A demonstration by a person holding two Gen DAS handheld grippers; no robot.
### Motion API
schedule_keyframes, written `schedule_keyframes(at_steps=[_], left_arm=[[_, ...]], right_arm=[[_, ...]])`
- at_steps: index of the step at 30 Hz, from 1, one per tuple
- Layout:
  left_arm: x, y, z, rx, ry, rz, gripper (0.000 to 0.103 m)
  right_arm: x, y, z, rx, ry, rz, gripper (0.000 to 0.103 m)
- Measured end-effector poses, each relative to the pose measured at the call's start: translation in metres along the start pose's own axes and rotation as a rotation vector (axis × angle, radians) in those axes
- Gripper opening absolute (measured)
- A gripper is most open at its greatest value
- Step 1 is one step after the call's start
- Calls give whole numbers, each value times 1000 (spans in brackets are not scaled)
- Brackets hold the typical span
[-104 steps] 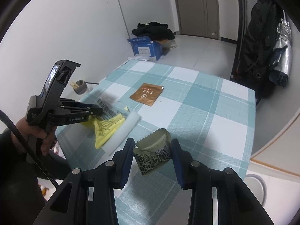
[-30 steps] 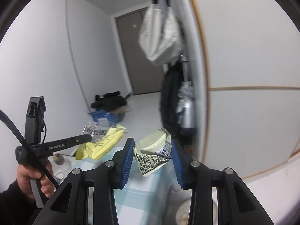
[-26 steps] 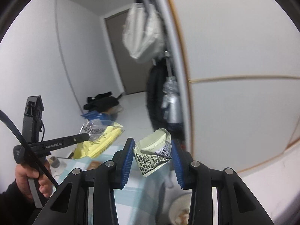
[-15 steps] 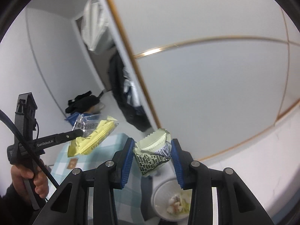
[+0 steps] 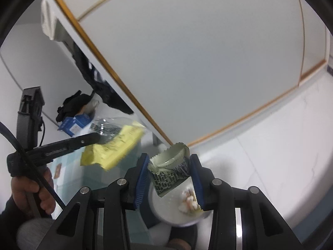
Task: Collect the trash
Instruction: 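Carry the bread bag and wrapper in both tools over the grey bin, then open both tools to drop the bread bag and wrapper into the bin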
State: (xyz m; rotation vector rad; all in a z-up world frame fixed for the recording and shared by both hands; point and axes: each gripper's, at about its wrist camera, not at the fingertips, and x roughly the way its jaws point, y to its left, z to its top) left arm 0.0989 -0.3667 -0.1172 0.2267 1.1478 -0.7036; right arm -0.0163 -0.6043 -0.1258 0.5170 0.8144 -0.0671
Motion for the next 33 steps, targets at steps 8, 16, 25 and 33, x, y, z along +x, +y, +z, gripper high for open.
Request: schedule_keyframes(at_steps=[8, 16, 25, 33], left_arm=[[51, -19, -7, 47, 141, -19, 0], [87, -7, -13, -16, 296, 71, 1], [105, -26, -25, 147, 398, 213, 2], [124, -18, -20, 125, 459, 190, 4]], right_arm=[[49, -27, -23, 70, 127, 15, 38], [98, -53, -48, 164, 254, 31, 38], [141, -49, -63, 193, 347, 39, 39], [165, -48, -76, 208, 403, 51, 39]])
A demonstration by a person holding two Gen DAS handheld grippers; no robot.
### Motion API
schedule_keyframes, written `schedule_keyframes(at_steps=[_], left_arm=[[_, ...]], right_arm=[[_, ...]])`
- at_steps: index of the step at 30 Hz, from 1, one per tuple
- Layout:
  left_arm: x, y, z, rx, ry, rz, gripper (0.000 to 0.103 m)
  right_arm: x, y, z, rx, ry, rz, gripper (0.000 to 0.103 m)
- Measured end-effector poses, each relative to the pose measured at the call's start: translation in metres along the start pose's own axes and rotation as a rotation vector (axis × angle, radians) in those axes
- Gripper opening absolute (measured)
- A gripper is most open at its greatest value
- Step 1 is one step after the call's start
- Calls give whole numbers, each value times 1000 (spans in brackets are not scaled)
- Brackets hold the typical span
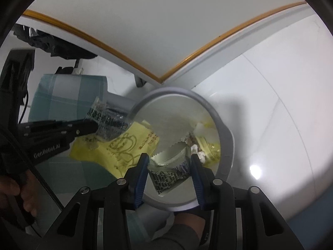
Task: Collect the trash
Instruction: 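Open both tools to drop the bread bag and wrapper into the bin, then move both empty tools back above the table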
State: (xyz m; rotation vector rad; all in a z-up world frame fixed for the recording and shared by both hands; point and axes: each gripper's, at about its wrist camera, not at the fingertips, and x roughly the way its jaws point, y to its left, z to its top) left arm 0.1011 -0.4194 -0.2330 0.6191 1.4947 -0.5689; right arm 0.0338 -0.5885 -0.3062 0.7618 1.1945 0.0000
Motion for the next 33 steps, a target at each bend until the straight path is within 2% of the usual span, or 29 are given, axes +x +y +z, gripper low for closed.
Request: schedule_keyframes(at_steps=[4, 8, 11, 15, 16, 20, 23, 25, 33], left_arm=[[15, -3, 1, 10, 62, 33, 8], [18, -5, -1, -14, 95, -20, 16], [16, -4, 0, -29, 91, -44, 20], [14, -1, 3, -45, 72, -66, 43], [14, 0, 4, -49, 67, -68, 46], [11, 4, 3, -63, 53, -75, 47], [4, 6, 1, -70, 28, -90, 49], [-4, 7, -1, -73, -2, -91, 57], [-57, 11, -13, -79, -188, -140, 63]], right_arm=[[5, -1, 0, -4, 12, 4, 41], [13, -2, -2, 7, 43, -3, 41], [18, -3, -6, 14, 51, 3, 43], [20, -2, -8, 1, 66, 3, 49], [20, -2, -8, -3, 66, -2, 52], [20, -3, -8, -4, 76, -2, 58], [17, -3, -9, -16, 81, -14, 58], [13, -1, -11, -26, 77, -18, 58], [-24, 2, -10, -15, -6, -22, 62]])
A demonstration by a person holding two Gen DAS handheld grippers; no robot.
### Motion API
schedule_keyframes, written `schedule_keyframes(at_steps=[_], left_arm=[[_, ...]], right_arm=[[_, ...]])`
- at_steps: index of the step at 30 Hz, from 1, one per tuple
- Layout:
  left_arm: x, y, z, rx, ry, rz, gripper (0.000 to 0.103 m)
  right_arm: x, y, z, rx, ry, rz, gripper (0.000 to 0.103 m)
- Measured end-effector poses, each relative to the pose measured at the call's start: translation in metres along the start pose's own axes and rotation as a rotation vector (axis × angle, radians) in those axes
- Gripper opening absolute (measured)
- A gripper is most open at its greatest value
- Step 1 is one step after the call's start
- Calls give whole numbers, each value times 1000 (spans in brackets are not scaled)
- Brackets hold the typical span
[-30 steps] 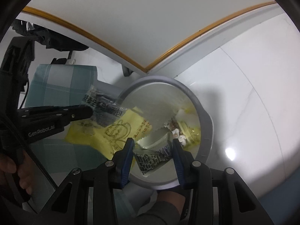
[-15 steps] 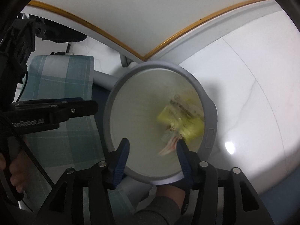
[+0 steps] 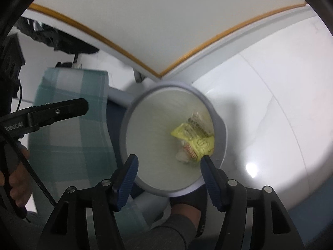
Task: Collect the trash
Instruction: 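Move both empty tools back above the table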
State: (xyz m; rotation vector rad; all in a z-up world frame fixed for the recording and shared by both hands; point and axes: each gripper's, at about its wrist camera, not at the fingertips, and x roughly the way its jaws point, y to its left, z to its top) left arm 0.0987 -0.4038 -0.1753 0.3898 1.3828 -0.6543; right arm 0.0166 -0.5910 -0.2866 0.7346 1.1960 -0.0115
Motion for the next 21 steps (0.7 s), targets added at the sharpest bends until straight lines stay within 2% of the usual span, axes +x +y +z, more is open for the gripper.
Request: schedule_keyframes(at_steps=[8, 18, 21], left_arm=[[-61, 9, -7, -49, -173, 0, 69], [-147, 37, -43, -125, -435, 8, 70], [-165, 52, -55, -168, -482, 13, 74]], right_arm=[[-62, 26, 5, -59, -158, -27, 69], [-149, 92, 4, -190, -397, -37, 76], [-168, 116, 2, -223, -448, -18, 77]])
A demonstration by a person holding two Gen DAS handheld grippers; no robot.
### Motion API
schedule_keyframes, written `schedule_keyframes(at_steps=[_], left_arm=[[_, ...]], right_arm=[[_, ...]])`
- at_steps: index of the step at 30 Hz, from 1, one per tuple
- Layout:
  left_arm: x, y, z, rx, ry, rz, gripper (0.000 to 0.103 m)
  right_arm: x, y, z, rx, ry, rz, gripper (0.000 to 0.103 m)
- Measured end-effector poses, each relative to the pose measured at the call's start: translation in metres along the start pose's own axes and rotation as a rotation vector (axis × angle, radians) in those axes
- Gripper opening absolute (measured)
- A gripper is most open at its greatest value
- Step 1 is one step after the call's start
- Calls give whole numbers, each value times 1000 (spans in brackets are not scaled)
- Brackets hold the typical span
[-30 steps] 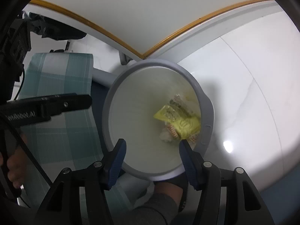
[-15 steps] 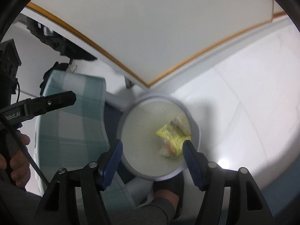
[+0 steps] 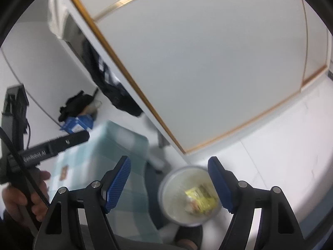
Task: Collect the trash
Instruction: 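Move both empty tools back above the table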
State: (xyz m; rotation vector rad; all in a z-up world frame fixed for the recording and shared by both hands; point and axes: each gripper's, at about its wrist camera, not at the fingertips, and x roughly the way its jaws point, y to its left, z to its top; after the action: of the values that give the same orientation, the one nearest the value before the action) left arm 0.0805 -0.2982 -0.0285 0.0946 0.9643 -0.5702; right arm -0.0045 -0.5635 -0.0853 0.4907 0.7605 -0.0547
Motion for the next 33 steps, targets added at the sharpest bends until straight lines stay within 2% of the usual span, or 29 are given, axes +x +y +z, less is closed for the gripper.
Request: schedule_keyframes(at_steps=[3, 8, 13, 21, 33], left_arm=[[-18, 16, 1, -21, -41, 15, 81], [-55, 40, -3, -59, -115, 49, 85], [-93, 72, -11, -118, -219, 97, 96], [-140, 122, -35, -199, -328, 183, 97], [-168, 195, -73, -346, -394, 313, 98]], right_arm=[[-14, 26, 8, -45, -47, 19, 78], [-36, 77, 18, -145, -115, 58, 83], [-54, 136, 20, -261, -181, 105, 86], [-64, 211, 7, -386, -243, 194, 93], [-43, 298, -22, -519, -260, 325, 98]])
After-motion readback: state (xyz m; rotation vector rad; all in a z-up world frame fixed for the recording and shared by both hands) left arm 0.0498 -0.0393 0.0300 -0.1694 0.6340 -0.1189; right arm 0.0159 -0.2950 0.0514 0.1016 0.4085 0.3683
